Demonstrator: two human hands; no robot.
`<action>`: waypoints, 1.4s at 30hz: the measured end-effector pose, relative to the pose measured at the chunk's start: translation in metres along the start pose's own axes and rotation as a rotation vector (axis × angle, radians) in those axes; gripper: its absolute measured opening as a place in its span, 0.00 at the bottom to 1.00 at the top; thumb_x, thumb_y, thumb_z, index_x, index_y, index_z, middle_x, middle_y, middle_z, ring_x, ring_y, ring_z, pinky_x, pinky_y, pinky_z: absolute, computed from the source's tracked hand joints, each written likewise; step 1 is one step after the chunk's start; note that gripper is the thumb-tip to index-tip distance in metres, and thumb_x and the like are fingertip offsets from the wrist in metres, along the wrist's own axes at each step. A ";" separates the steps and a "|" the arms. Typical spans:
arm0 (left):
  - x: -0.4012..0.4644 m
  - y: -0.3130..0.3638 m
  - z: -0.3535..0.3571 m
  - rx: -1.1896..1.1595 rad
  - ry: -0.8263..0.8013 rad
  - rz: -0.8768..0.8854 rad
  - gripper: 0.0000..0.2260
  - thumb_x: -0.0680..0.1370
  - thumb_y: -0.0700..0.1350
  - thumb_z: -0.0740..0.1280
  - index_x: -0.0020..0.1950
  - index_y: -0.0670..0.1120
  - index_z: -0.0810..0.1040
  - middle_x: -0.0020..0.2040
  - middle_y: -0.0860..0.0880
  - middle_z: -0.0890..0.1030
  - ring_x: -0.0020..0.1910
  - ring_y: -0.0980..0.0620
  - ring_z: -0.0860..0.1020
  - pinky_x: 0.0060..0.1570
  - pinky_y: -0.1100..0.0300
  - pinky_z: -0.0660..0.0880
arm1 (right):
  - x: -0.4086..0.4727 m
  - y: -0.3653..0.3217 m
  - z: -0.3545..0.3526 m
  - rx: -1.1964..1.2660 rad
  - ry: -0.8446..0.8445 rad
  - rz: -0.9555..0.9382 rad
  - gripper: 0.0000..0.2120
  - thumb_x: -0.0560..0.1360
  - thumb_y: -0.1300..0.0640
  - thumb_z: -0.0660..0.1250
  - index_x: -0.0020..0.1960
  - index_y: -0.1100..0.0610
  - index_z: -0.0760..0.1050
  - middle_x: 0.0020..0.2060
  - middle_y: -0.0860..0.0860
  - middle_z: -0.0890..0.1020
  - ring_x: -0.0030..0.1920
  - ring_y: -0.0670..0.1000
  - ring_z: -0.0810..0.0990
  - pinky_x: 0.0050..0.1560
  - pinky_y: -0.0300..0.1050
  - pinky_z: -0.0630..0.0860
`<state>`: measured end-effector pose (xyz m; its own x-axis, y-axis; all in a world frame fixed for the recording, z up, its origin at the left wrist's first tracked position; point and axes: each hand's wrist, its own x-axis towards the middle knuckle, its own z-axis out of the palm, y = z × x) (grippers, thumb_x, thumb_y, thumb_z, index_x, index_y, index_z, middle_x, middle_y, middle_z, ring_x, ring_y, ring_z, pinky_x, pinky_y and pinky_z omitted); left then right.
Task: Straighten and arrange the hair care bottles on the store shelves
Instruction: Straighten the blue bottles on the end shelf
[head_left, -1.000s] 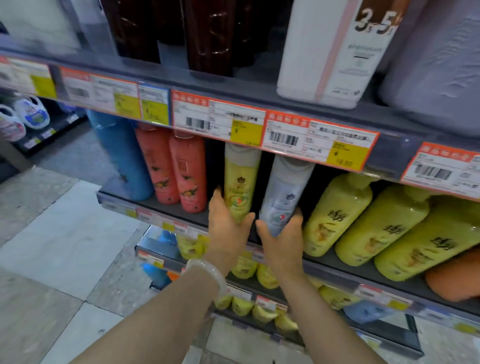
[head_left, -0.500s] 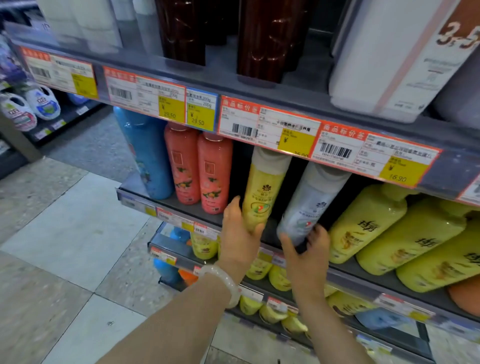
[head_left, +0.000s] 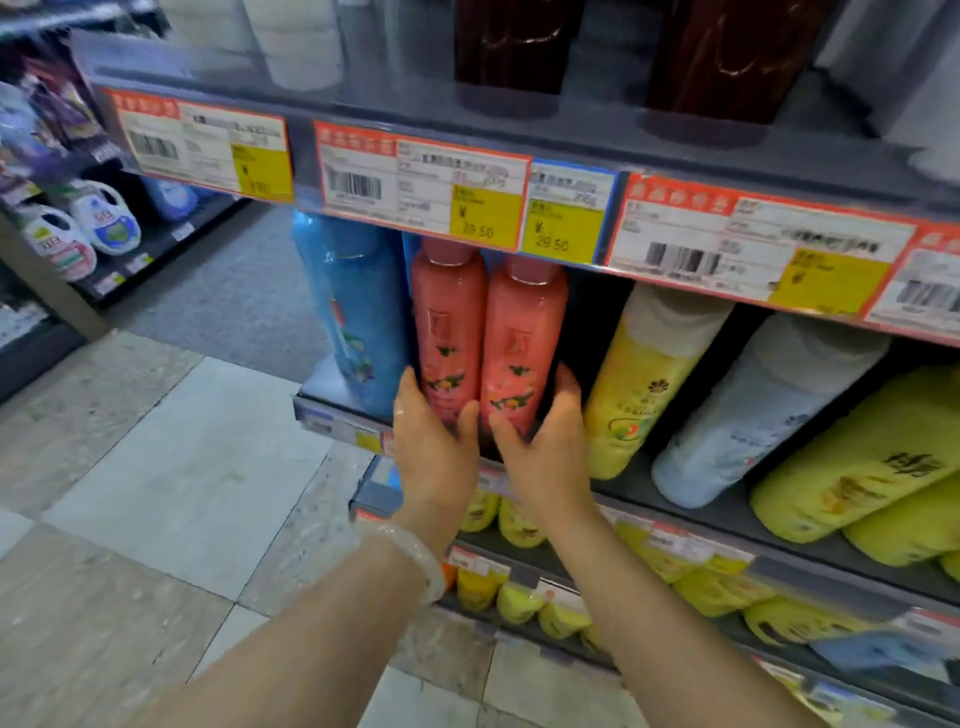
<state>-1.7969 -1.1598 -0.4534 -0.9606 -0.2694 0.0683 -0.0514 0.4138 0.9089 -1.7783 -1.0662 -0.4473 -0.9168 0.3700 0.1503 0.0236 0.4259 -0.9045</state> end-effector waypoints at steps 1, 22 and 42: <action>0.003 -0.001 0.001 0.002 -0.012 -0.013 0.29 0.73 0.45 0.69 0.70 0.40 0.62 0.66 0.40 0.72 0.65 0.41 0.70 0.64 0.43 0.68 | 0.005 0.000 0.004 -0.008 0.024 0.019 0.36 0.66 0.54 0.72 0.69 0.61 0.60 0.61 0.58 0.75 0.62 0.57 0.74 0.61 0.55 0.73; 0.012 0.001 0.018 0.243 0.041 -0.023 0.31 0.71 0.44 0.71 0.69 0.38 0.62 0.62 0.36 0.70 0.59 0.36 0.70 0.61 0.43 0.63 | -0.005 0.002 0.010 -0.033 0.138 0.128 0.28 0.67 0.59 0.74 0.62 0.58 0.65 0.53 0.54 0.78 0.52 0.50 0.77 0.48 0.43 0.73; 0.093 -0.057 -0.119 0.031 -0.101 0.103 0.28 0.74 0.37 0.68 0.71 0.37 0.60 0.68 0.38 0.66 0.68 0.43 0.65 0.63 0.66 0.57 | -0.056 -0.063 0.101 -0.106 -0.024 0.064 0.31 0.74 0.51 0.67 0.72 0.56 0.59 0.70 0.51 0.66 0.70 0.47 0.65 0.71 0.42 0.62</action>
<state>-1.8504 -1.3121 -0.4497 -0.9837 -0.1359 0.1174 0.0419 0.4619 0.8859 -1.7685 -1.1972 -0.4390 -0.9213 0.3800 0.0832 0.1230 0.4875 -0.8644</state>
